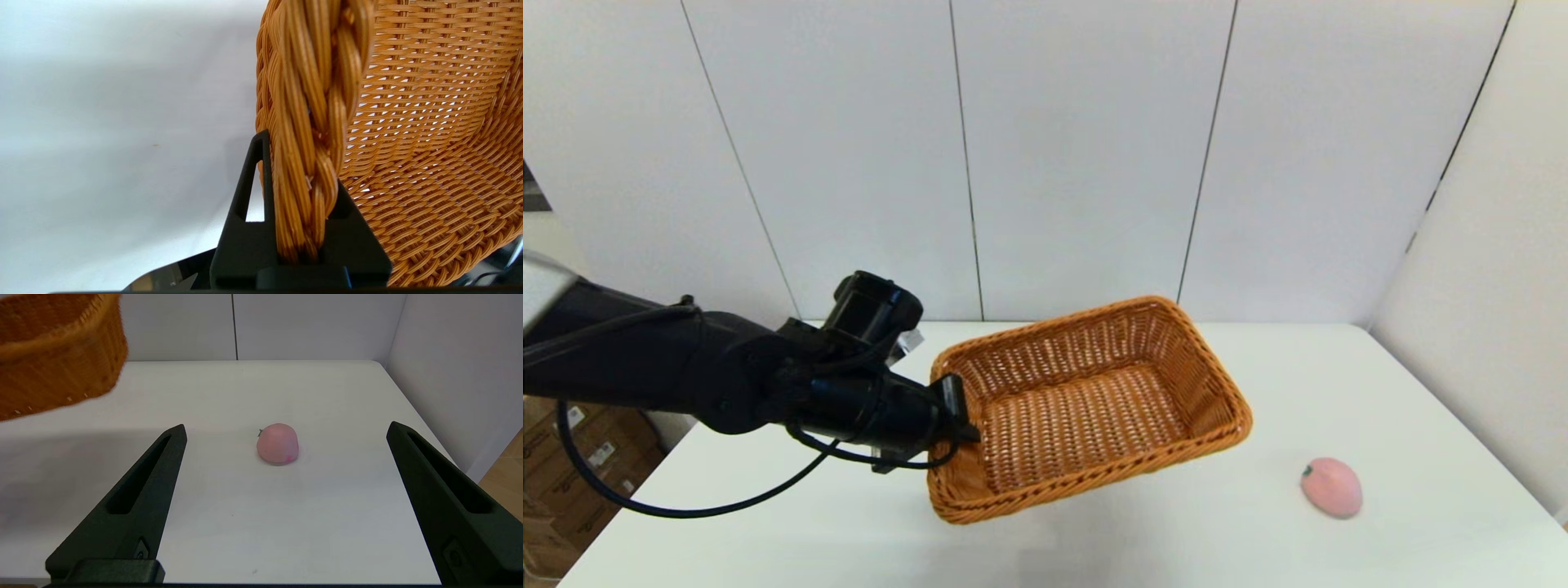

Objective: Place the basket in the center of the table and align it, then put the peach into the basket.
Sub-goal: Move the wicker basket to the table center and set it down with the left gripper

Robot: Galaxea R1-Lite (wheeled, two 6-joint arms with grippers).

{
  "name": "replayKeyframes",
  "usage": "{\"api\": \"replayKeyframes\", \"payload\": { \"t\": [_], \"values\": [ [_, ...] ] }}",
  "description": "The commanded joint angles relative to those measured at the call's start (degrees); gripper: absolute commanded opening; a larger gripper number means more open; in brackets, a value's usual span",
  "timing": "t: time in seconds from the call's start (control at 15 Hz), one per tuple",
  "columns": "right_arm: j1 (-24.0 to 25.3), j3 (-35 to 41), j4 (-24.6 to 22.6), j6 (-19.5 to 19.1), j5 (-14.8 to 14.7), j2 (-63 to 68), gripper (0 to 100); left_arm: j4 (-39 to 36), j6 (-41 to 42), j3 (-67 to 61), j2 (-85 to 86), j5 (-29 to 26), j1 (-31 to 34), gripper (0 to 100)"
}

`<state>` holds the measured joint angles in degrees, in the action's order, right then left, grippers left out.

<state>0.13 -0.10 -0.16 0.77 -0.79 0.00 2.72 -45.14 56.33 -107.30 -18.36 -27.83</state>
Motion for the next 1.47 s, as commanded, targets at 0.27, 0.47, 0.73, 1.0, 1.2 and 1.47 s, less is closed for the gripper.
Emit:
{"api": "replayKeyframes", "payload": {
  "t": [0.27, 0.47, 0.73, 1.0, 1.2, 1.47],
  "values": [
    [0.0, 0.0, 0.0, 0.0, 0.0, -0.1, 100, 0.2, 3.6, 0.4, -6.5, -0.1, -2.4, 0],
    [0.0, 0.0, 0.0, 0.0, 0.0, -0.1, 100, 0.3, 5.9, -0.3, -7.0, -0.1, -2.4, 0],
    [0.0, 0.0, 0.0, 0.0, 0.0, -0.1, 100, 0.1, 7.3, 0.2, -9.2, -0.1, -3.0, 0],
    [0.0, 0.0, 0.0, 0.0, 0.0, -0.1, 100, 0.0, 8.3, 0.5, -12.1, -0.1, -3.6, 0],
    [0.0, 0.0, 0.0, 0.0, 0.0, -0.1, 100, -0.1, 8.4, 0.9, -12.1, -0.1, -3.7, 0],
    [0.0, 0.0, 0.0, 0.0, 0.0, -0.1, 100, 0.0, 8.4, 1.1, -12.2, -0.1, -4.1, 0]
  ]
}}
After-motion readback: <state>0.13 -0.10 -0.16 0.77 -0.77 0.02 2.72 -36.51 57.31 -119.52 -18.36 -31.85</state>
